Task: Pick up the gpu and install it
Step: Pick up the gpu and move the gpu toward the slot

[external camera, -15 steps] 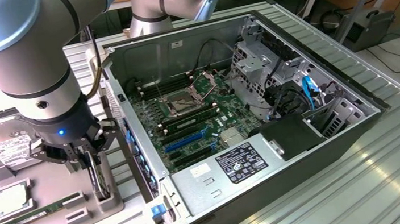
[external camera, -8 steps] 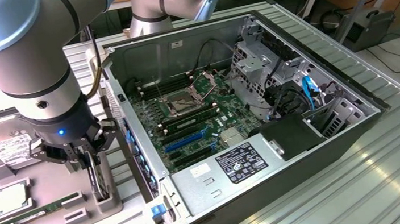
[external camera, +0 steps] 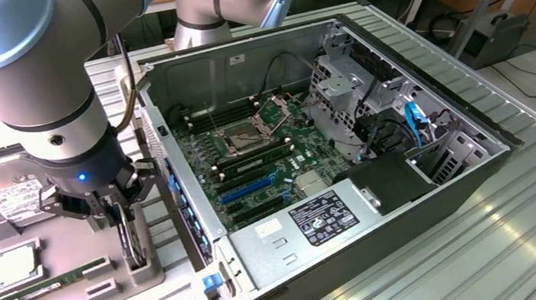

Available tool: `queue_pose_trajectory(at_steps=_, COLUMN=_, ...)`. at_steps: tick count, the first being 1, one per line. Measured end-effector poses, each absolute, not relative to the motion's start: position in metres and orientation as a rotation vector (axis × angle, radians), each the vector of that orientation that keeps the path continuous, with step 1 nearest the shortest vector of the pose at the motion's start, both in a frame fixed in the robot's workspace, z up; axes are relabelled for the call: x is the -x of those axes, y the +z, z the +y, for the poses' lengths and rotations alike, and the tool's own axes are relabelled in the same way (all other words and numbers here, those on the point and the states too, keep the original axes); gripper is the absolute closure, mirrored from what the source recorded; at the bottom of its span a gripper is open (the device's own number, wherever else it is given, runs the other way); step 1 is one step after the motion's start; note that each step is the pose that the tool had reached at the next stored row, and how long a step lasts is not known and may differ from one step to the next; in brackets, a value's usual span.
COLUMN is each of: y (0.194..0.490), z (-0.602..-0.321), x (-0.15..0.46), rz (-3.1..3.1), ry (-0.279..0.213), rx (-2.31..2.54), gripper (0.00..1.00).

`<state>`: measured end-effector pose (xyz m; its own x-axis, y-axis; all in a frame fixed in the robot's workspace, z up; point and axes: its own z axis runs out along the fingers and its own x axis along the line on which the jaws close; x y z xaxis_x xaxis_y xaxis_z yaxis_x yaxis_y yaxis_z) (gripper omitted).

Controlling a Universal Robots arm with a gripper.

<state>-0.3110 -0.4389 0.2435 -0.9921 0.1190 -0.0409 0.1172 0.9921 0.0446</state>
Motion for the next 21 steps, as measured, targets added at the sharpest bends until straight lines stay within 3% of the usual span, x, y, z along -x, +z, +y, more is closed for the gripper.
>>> queue_pose_trajectory(at_steps=21, y=0.2435, z=-0.4389, x=0.3109, rz=3.099, ry=0.068, rx=-0.041, gripper=0.73)
